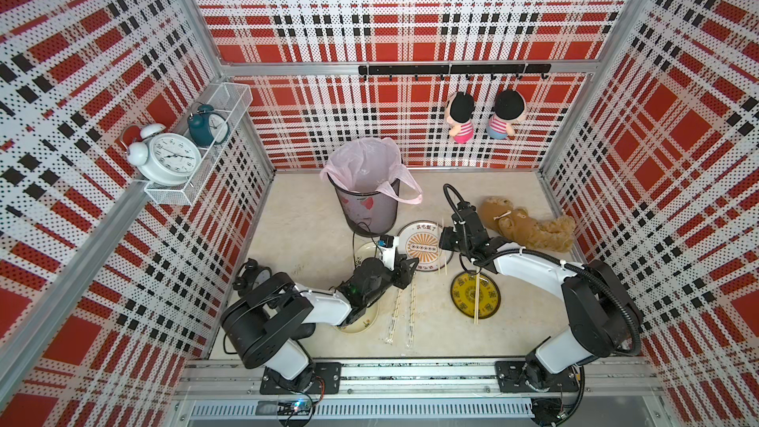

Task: Remove the packaging of disposable chopsticks
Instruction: Place the chopstick on the plate.

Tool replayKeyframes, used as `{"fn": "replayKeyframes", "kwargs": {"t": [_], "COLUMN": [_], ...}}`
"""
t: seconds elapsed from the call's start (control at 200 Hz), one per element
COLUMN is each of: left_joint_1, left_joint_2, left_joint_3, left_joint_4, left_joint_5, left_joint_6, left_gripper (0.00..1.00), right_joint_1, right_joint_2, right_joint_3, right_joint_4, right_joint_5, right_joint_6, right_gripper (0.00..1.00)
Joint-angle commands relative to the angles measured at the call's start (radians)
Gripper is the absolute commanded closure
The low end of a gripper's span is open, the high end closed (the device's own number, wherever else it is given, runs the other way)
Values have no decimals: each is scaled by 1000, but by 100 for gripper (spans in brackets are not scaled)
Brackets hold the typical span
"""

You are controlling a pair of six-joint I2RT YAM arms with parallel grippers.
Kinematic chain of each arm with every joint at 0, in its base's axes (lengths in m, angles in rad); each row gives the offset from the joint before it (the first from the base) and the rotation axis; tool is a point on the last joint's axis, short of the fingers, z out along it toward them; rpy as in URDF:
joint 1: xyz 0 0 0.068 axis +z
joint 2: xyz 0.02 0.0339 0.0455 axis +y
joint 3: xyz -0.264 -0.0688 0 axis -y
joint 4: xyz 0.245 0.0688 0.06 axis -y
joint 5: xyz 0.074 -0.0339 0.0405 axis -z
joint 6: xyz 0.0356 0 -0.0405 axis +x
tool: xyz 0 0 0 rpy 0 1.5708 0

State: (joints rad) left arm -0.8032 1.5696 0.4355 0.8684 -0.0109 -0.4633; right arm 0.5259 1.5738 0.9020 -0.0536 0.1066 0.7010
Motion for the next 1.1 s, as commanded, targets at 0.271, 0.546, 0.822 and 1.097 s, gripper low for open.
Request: {"fn": "replayKeyframes", "kwargs": {"t": [0.271,0.546,0.822,1.097], "left_joint_1": [-37,-42,-31,-27], "left_joint_2": [93,171,201,238], "left_joint_3": [109,164,173,190], "left_joint_4": [26,27,35,51], "left_joint_5": [-55,-58,-49,-22], "left_joint_6": [16,18,13,5], "left_gripper": [49,49,48,48], "right_joint_1": [-49,-59,-63,-64], "right_joint_2": [116,202,236,269], "right_joint_3": [26,67,89,110], "right_joint_4": [68,64,66,61], "right_joint_5": [-36,-56,-64,-68], "right_joint_6": [32,0,-6,-20], "right_gripper": [100,100,99,96]}}
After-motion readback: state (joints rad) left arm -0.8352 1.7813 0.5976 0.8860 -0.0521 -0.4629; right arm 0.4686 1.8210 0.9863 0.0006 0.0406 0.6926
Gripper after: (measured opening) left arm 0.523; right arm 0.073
